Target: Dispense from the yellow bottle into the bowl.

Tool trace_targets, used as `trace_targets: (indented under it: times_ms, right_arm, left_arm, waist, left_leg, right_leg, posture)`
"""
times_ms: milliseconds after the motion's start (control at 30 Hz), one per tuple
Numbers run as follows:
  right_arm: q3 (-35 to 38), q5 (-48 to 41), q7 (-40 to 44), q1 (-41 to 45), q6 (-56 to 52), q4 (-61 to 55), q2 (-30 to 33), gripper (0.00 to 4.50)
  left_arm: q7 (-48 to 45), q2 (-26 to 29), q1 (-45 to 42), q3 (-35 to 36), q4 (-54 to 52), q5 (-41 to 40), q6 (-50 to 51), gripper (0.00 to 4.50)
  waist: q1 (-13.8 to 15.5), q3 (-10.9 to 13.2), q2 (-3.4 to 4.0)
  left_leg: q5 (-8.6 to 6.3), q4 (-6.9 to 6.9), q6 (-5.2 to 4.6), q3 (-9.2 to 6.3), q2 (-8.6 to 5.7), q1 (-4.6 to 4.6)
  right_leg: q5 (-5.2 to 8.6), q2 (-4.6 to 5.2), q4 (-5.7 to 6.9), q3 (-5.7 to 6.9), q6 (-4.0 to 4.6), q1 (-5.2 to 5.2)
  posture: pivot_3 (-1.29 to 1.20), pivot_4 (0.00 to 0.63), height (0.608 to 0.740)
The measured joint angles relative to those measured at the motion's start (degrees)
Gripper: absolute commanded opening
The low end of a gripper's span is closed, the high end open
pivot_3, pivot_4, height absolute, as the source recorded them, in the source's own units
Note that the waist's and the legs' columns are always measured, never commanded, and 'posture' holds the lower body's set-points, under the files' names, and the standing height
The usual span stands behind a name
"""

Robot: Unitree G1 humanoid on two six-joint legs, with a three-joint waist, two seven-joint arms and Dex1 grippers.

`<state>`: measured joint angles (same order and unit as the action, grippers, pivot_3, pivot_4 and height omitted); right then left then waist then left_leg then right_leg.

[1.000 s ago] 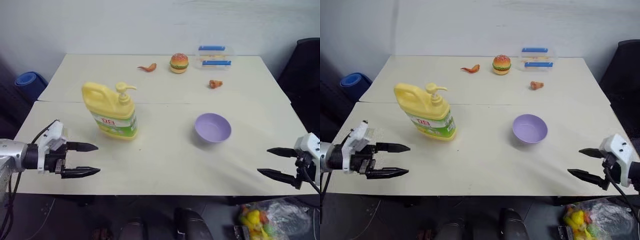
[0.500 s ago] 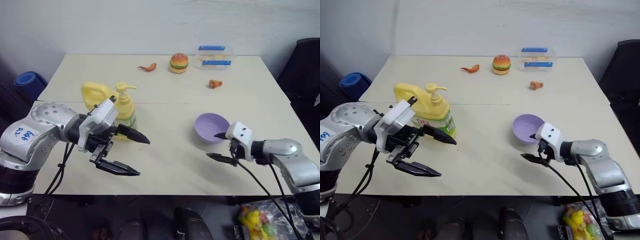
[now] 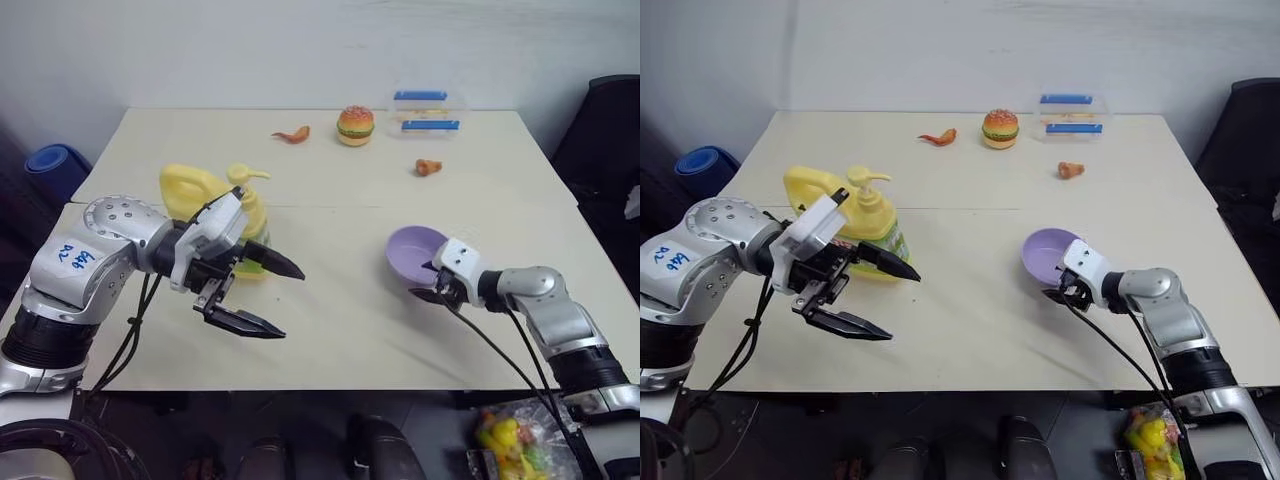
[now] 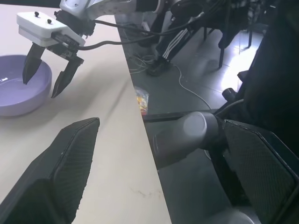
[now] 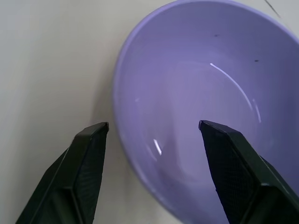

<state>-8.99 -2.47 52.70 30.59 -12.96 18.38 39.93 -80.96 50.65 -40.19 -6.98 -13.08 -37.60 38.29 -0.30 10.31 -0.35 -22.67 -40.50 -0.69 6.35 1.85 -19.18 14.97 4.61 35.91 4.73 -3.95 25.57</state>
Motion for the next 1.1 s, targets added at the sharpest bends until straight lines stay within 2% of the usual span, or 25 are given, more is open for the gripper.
trace_targets:
  times_ms: [100,267,333,367,667,800,900,1100]
  right_arm:
    - [-0.71,1.24,0.04,1.14,1.8,2.38,-0.81,2.62]
    - [-1.53,2.21,0.62,1.18,3.12,3.55,-1.42,0.85]
    - [-1.49,2.22,0.62,1.17,3.35,3.49,-1.42,0.21]
    - [-1.04,2.25,0.39,1.23,3.97,3.11,-1.41,0.05]
    - [-1.01,3.29,0.9,0.98,4.25,2.01,-1.2,0.05]
    - [-2.94,4.31,5.75,1.5,4.05,-0.96,1.33,0.05]
    - [-4.77,4.68,10.61,4.57,3.87,-4.68,2.77,0.05]
    - [-10.0,5.09,20.92,18.9,0.55,-7.92,1.67,0.05]
  left_arm:
    - [0.37,-0.24,0.09,0.07,0.01,0.08,-0.43,4.5]
    - [1.0,-0.31,0.08,0.13,0.08,0.87,-1.36,4.5]
    - [1.26,-0.41,0.08,0.14,0.33,1.02,-1.61,4.5]
    - [1.29,-0.42,0.08,0.14,0.45,1.09,-1.65,4.5]
    - [1.38,-1.47,0.06,0.14,1.18,1.92,-2.51,4.5]
    - [1.29,-1.68,-2.75,0.34,5.41,2.26,-2.6,4.5]
    - [1.26,-1.32,-7.5,2.97,7.6,1.4,-1.36,4.5]
    - [-0.42,2.16,-16.88,9.15,14.56,-2.35,3.34,4.5]
  waist:
    - [0.04,0.0,0.0]
    - [-0.01,0.0,0.0]
    - [0.01,0.0,0.0]
    - [0.0,0.0,0.0]
    - [0.0,0.0,0.0]
    - [0.04,0.02,0.0]
    - [-0.1,0.03,0.0]
    - [-1.53,0.06,-0.02]
  left_leg:
    - [0.0,-0.02,0.0,0.0,0.0,-0.01]
    - [0.0,-0.02,0.0,0.0,0.0,-0.01]
    - [0.0,-0.02,0.0,-0.01,0.0,-0.01]
    - [0.0,-0.03,0.0,-0.01,0.0,-0.01]
    - [0.0,-0.03,0.0,-0.01,0.01,0.0]
    - [0.0,-0.1,0.0,-0.02,0.0,-0.06]
    - [-0.01,-0.13,-0.01,-0.02,0.0,-0.06]
    - [-0.02,-0.11,0.02,-0.03,-0.01,-0.07]
  right_leg:
    - [0.0,0.01,0.0,-0.01,0.0,0.0]
    - [0.0,0.01,0.01,-0.02,0.0,0.0]
    - [0.0,0.02,0.02,-0.02,0.0,0.0]
    - [0.0,0.02,0.02,-0.03,0.0,0.0]
    - [0.0,0.01,0.02,-0.03,0.0,-0.01]
    - [0.0,0.0,0.04,0.01,0.0,0.02]
    - [-0.01,-0.01,0.04,0.01,-0.02,0.03]
    - [0.02,-0.07,0.07,0.12,0.03,0.08]
  posture:
    - [0.0,0.15,0.74]
    - [0.0,0.15,0.74]
    - [0.0,0.15,0.74]
    - [0.0,0.15,0.74]
    - [0.0,0.15,0.74]
    - [0.0,0.15,0.74]
    - [0.0,0.15,0.74]
    - [0.0,0.15,0.74]
